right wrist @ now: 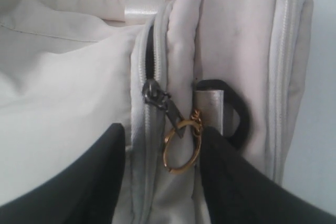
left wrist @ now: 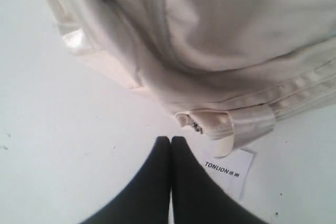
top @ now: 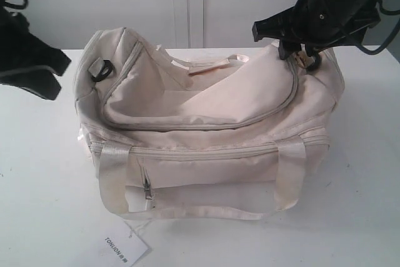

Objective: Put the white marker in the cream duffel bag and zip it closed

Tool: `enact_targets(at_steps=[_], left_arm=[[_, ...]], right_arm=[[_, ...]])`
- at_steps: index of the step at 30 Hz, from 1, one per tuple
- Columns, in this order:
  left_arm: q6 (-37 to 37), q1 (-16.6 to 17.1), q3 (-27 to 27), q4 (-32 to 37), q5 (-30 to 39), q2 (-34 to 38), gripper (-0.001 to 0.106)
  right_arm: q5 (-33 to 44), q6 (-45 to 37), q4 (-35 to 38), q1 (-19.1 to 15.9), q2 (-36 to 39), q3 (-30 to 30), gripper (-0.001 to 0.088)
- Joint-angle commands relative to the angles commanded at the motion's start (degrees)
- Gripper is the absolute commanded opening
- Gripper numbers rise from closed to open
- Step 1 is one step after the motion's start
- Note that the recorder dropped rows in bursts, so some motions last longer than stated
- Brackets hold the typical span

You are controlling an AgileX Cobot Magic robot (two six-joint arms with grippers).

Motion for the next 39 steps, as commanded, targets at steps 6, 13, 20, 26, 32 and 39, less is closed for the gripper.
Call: enact_targets(at_steps=[6, 13, 20, 26, 32, 39], left_arm=[[0.0, 2.6, 0.0, 3.2, -0.3, -0.3, 0.0], [0.0, 2.6, 0.0, 3.1, -0.9, -0.3, 0.0], [1.2, 2.6, 0.0, 4.3, -2.2, -2.2, 0.0], [1.5, 2.6, 1.9, 4.5, -8.7, -11.8, 0.0], [1.5, 2.6, 12.3, 4.5, -15.0, -24.0, 0.0], [1.5, 3.9, 31.7, 4.9, -22.5, -41.6, 0.0]], right_arm=[[-0.4, 0.0, 0.0, 0.0, 0.0, 0.0, 0.0433], [-1.0, 0.0, 0.0, 0.0, 0.0, 0.0, 0.0433], [-1.4, 0.0, 0.0, 0.0, 0.0, 0.0, 0.0433], [-1.5, 0.0, 0.0, 0.0, 0.0, 0.0, 0.0433], [-1.5, 0.0, 0.0, 0.0, 0.0, 0.0, 0.0433], [-1.5, 0.0, 0.0, 0.0, 0.0, 0.0, 0.0433]])
